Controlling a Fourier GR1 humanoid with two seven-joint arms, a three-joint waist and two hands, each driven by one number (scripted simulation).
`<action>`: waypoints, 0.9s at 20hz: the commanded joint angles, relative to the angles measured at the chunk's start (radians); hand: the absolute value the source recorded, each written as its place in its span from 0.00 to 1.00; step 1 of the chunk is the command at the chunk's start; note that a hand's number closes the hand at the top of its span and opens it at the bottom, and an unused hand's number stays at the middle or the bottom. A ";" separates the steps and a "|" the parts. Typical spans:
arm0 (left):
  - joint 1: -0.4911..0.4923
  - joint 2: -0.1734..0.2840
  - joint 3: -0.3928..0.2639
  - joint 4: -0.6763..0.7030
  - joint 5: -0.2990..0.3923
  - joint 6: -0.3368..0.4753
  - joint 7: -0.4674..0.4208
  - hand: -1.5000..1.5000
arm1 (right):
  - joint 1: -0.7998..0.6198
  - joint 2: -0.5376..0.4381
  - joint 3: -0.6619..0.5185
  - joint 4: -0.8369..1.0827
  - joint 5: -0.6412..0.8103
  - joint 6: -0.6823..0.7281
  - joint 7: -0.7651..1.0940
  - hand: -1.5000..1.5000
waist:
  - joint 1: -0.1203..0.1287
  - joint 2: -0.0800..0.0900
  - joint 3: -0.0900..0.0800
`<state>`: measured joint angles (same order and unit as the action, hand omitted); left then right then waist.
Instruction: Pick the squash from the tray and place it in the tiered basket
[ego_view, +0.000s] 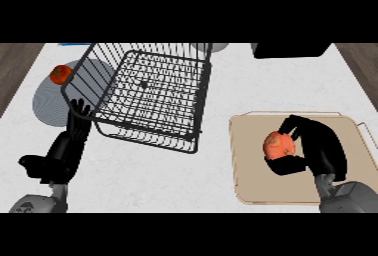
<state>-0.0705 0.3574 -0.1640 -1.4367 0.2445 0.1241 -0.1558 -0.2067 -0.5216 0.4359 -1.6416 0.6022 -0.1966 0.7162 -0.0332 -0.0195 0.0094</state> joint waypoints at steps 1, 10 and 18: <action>-0.011 -0.045 -0.082 0.027 -0.009 -0.039 0.047 0.50 | -0.014 0.027 -0.035 -0.212 -0.048 -0.040 -0.022 1.00 | -0.013 0.010 -0.010; -0.018 -0.080 -0.092 0.073 -0.035 -0.060 0.013 0.50 | -0.270 0.090 -0.047 -0.410 -0.014 0.154 0.292 1.00 | 0.030 0.018 -0.011; -0.030 -0.075 -0.089 0.041 -0.039 -0.077 0.049 0.50 | -0.659 0.233 -0.139 -0.137 -0.079 0.262 0.431 1.00 | 0.055 0.021 -0.012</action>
<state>-0.1214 0.3250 -0.1698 -1.4047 0.2176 0.0880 -0.1400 -0.7080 -0.3425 0.3343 -1.8883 0.5557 -0.0059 1.0367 0.0182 -0.0080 0.0064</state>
